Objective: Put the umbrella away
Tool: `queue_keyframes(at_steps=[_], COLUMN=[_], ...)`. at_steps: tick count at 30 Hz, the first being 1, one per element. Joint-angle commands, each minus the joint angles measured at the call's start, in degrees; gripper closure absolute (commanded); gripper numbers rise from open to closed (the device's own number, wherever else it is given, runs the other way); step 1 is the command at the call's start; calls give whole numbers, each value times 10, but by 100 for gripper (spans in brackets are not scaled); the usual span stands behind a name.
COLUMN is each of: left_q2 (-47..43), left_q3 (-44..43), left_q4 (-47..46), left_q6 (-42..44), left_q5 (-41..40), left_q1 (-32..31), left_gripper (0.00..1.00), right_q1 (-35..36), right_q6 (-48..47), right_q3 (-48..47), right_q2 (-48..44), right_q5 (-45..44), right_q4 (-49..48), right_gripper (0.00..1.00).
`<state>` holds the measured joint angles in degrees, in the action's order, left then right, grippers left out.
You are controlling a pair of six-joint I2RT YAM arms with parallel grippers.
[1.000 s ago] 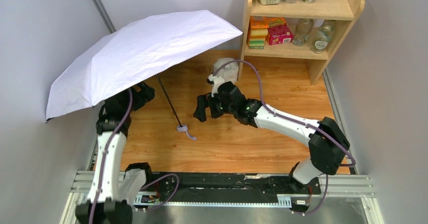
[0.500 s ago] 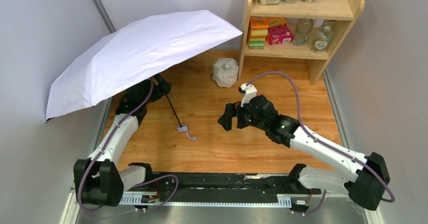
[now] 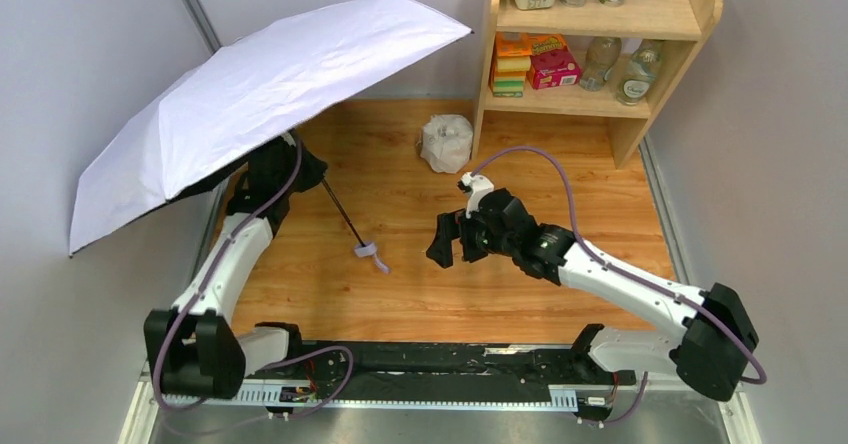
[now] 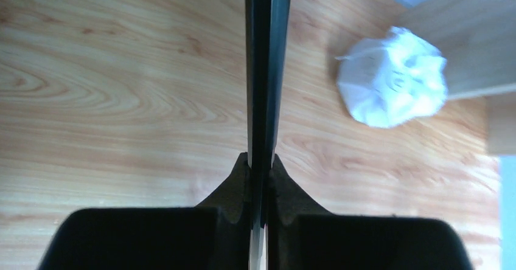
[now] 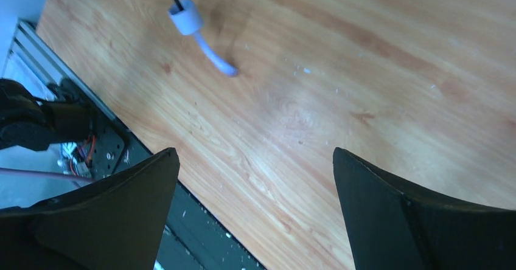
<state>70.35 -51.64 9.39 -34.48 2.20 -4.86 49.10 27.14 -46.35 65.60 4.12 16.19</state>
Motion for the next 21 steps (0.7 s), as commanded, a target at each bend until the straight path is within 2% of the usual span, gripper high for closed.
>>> queue_keyframes(at_steps=[1,4,6,11,13,16,18,21], left_q2=[-134,-207,-250,-329,-338,-333,-332,-358], left_q3=[-6,-7,13,79,86,88,64,46], left_q4=[-14,8,-18,-134,-147,-211,-171,-130], left_q6=[28,19,-8,-109,-140,-199,-185,-164], left_q5=[144,270,326,372,379,419,439,426], left_q1=[-2,-2,-3,-3,-3,-2,-3,-2], left_gripper=[100,100,100,100,100,100,100,100], right_q1=[5,5,5,7,18,52,59,79], right_q6=[8,38,80,209,187,104,89,105], right_q3=[-66,-112,-138,-146,-148,-127,-136,-171], right_q2=[40,46,51,68,80,95,116,150], right_q5=[57,71,89,149,184,229,235,277], right_q4=[-2,-5,-27,-226,-271,-309,-292,-302], right_gripper=[0,0,0,0,0,0,0,11])
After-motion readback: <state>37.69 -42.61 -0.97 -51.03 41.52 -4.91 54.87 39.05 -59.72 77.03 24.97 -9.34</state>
